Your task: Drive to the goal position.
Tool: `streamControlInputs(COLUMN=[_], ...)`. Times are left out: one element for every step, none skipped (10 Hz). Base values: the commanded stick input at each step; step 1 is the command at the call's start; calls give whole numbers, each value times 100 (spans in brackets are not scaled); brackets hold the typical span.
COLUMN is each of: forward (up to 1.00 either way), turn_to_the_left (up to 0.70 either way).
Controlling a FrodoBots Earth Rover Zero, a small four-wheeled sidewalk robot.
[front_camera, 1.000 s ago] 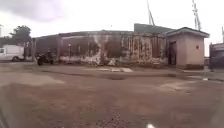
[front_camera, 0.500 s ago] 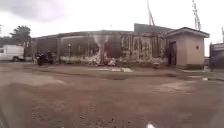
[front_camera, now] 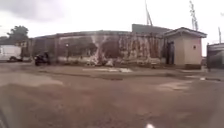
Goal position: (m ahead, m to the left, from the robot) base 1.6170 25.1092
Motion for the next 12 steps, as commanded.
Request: streamControlInputs(forward=[0, 0, 0, 0, 0, 0, 0, 24, 85, 28, 0, -4], turn_to_the_left=[0, 0, 0, 0, 0, 0, -49, -70, -34, -68, -54, 4])
